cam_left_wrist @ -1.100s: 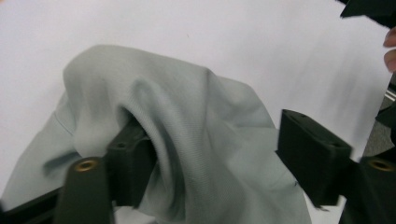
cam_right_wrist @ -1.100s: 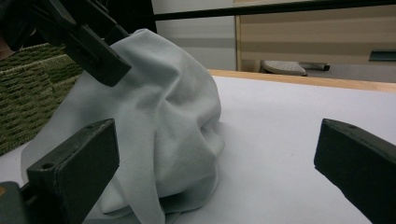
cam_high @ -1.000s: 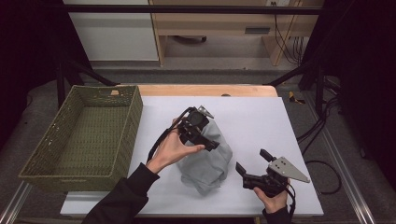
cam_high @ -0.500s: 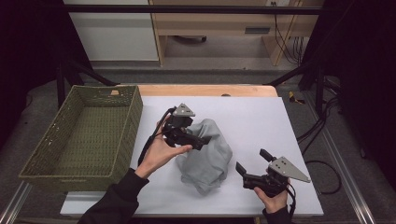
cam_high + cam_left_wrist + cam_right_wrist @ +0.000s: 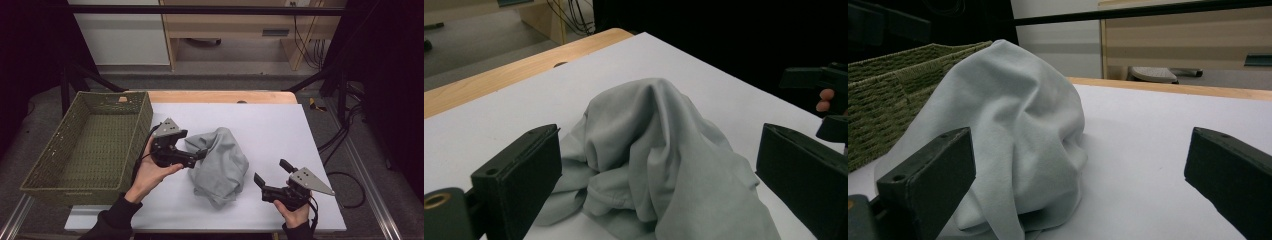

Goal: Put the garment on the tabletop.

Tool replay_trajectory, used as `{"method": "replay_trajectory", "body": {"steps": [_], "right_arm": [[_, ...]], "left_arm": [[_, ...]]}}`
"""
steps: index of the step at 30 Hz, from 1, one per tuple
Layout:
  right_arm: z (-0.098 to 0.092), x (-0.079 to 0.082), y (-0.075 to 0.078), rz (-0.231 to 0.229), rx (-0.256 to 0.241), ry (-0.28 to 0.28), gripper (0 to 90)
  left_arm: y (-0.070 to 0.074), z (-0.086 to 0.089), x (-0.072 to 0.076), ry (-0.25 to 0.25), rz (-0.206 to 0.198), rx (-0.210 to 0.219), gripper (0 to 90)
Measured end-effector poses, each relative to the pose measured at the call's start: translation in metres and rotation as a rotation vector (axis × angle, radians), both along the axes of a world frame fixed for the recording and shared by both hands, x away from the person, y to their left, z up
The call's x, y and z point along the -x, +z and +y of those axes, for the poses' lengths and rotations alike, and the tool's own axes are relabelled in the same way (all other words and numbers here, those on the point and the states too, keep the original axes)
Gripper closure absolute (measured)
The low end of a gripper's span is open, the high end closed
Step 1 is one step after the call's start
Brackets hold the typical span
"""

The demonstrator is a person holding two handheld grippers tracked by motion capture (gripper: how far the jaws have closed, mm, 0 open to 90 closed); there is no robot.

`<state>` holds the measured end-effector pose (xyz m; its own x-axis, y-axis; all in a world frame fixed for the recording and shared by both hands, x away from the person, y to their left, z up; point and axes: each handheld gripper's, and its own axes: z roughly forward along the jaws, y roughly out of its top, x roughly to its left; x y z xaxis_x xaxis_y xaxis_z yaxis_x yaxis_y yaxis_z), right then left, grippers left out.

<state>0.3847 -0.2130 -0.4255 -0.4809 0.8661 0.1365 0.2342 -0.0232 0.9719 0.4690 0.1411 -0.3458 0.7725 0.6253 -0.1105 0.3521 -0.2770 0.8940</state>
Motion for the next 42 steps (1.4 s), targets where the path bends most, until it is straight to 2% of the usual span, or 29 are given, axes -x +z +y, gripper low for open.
{"method": "replay_trajectory", "body": {"steps": [3,11,14,16,28,31,42], "right_arm": [[-0.001,0.0,0.0,-0.003,0.002,0.003,0.2],[-0.001,0.0,0.001,0.002,0.003,0.006,0.2],[-0.001,0.0,0.001,0.002,0.006,0.007,0.2],[-0.001,0.0,0.001,0.0,0.001,0.008,0.3],[-0.005,0.001,0.001,0.009,0.003,0.004,0.3],[-0.005,0.001,0.001,0.009,0.003,0.005,0.2],[-0.008,0.0,0.0,0.011,0.003,0.011,0.3]], "left_arm": [[-0.007,0.018,0.009,0.022,-0.011,0.039,3.9],[-0.021,0.045,0.027,0.062,-0.029,0.044,3.5],[-0.023,0.049,0.032,0.064,-0.031,0.038,3.3],[-0.026,0.053,0.036,0.07,-0.046,0.046,3.2],[-0.039,0.082,0.056,0.125,-0.046,0.089,2.8],[-0.04,0.083,0.058,0.121,-0.044,0.079,2.5],[-0.045,0.097,0.061,0.165,-0.044,0.087,2.5]]}}
